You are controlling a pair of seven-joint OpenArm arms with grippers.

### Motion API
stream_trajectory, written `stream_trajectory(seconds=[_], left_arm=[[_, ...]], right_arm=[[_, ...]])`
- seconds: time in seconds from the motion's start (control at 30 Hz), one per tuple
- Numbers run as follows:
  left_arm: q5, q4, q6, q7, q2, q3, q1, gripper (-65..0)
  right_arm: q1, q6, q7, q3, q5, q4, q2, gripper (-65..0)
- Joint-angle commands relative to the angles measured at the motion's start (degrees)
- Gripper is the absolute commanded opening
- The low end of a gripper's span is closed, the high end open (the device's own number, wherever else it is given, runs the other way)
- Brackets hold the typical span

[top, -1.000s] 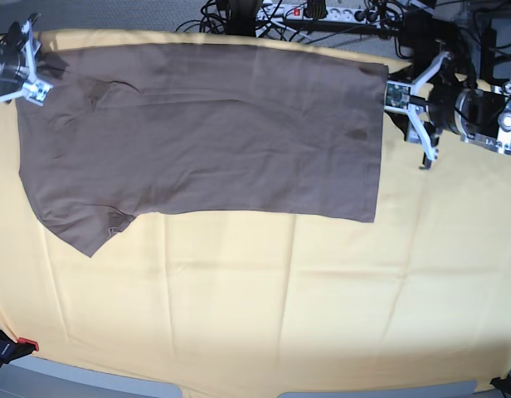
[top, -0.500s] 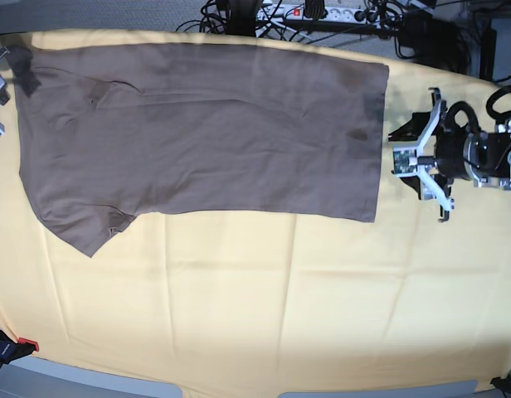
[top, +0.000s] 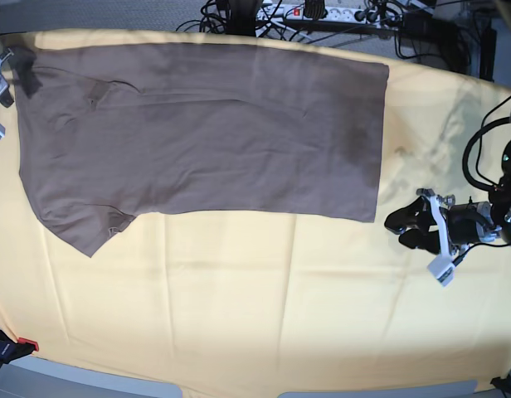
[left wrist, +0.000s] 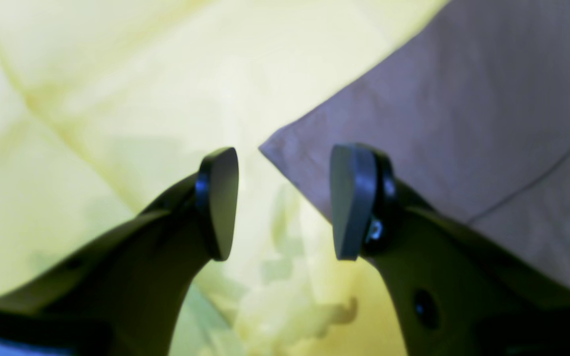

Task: Fold the T-shirt properly
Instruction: 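Release the shirt and move both grippers to the hem corners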

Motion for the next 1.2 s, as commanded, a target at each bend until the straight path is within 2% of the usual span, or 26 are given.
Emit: stream_trajectory(seconds=[0.0,0.1,0.23,0.3,0.5,0.57,0.7,0.77,0.87,1.0,1.17], left_arm=[[-1.7,-2.1,-0.8,-0.6,0.2,-1.2,-1.2,-33.7],[-2.8,-9.9,-2.0,-0.6,3.7,-1.4,-1.2,-33.3],[-4.3,-17.2,-2.0,0.3,7.2,-1.4,-1.1,-33.3],[-7.2,-19.0,-2.0,3.6,8.6,-1.4,-1.0,-33.3],[-19.5,-19.8,-2.0,18.6,12.3,-1.3,-0.7,-33.3],[-21.0,-19.8,-2.0,21.3,13.2,-1.3,-0.8,-33.4],[-21.0,-19.8,-2.0,19.8,13.6,-1.3,-1.0,-35.0],[-21.0,-19.8,-2.0,17.4,13.5,-1.3,-1.3,-42.8],[-18.3,-19.8,-2.0,13.3,13.5,-1.5,-1.7,-63.7],[-13.8,-19.8,-2.0,8.8,13.6,-1.5,-2.5,-65.0],[-13.4,-19.8,-2.0,8.5,14.3,-1.5,-3.9,-65.0]], right_arm=[[0.1,-0.2,0.9,0.8,-0.4,0.6,1.2,-32.8],[0.1,-0.2,1.7,0.8,-0.4,0.6,1.2,-32.8],[0.1,-0.2,2.1,0.8,-0.4,0.6,1.2,-32.8],[0.1,-0.3,2.4,0.8,-0.4,0.6,1.2,-32.9],[0.1,-1.1,4.9,0.8,-0.5,0.6,1.2,-32.8],[0.1,-1.1,5.4,0.8,-0.4,0.6,1.2,-32.8],[0.1,-1.1,7.2,0.8,-0.4,0.5,1.1,-32.8],[0.2,-1.1,9.6,0.8,-0.5,0.5,0.4,-32.8],[3.0,-1.3,13.6,0.7,-0.7,0.5,-2.7,-32.9],[11.4,-2.1,16.0,0.7,-0.8,-0.8,-9.0,-32.8],[24.0,-1.3,17.5,0.6,-0.5,-9.9,-15.8,-32.6]])
